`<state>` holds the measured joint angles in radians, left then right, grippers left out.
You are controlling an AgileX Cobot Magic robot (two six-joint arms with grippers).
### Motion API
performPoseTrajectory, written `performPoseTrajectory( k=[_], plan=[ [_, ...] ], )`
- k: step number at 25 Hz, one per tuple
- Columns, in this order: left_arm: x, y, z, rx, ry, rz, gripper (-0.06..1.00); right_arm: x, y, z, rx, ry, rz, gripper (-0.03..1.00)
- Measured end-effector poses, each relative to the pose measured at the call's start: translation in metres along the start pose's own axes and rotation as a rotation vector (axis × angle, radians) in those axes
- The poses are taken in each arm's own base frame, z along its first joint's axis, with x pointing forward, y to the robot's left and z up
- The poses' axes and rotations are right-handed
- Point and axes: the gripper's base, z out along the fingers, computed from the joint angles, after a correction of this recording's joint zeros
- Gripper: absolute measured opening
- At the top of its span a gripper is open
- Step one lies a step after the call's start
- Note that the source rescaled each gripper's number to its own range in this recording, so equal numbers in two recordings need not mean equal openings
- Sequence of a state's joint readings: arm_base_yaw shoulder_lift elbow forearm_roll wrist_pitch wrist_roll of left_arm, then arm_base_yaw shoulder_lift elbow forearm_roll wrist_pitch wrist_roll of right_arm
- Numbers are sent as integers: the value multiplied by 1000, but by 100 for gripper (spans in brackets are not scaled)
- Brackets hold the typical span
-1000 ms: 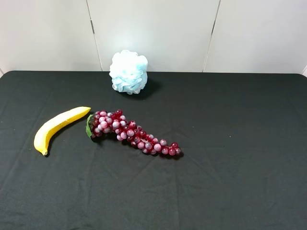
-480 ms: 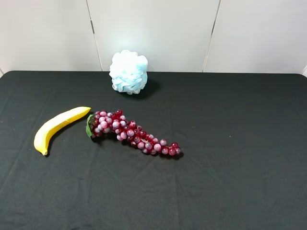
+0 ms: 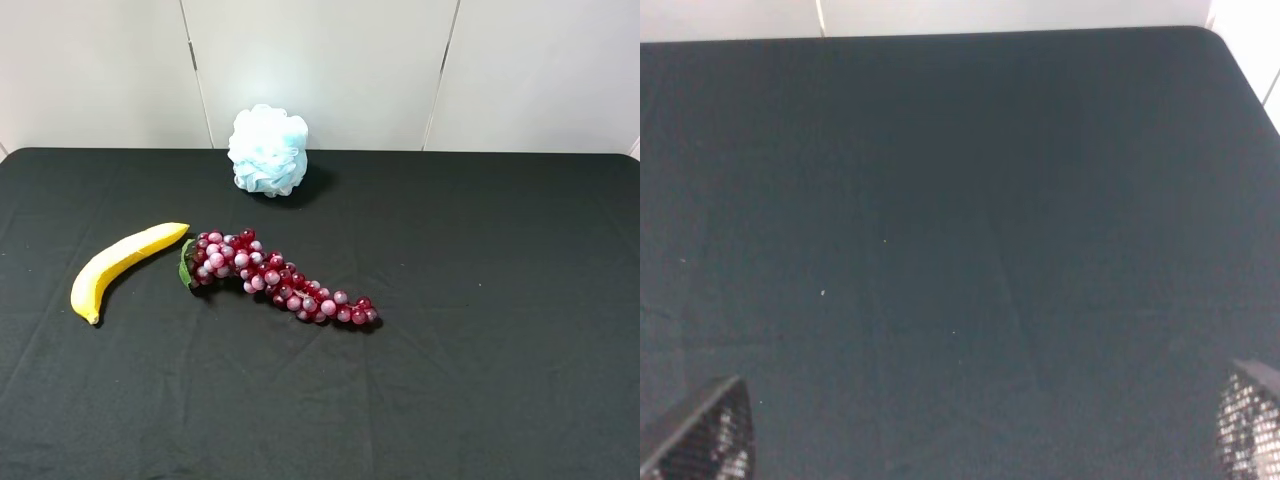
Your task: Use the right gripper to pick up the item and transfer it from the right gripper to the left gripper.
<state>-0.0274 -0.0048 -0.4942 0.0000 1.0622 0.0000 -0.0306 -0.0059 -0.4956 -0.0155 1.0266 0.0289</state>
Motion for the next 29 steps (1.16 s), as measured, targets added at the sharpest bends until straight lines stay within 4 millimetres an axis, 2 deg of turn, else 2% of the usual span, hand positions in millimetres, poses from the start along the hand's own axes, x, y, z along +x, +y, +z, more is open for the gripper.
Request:
performPoseTrajectory(
  k=[29],
  plan=[
    [0,0,0,-1,0,-1,94,0,0,0,-2,0,2,100]
  ],
)
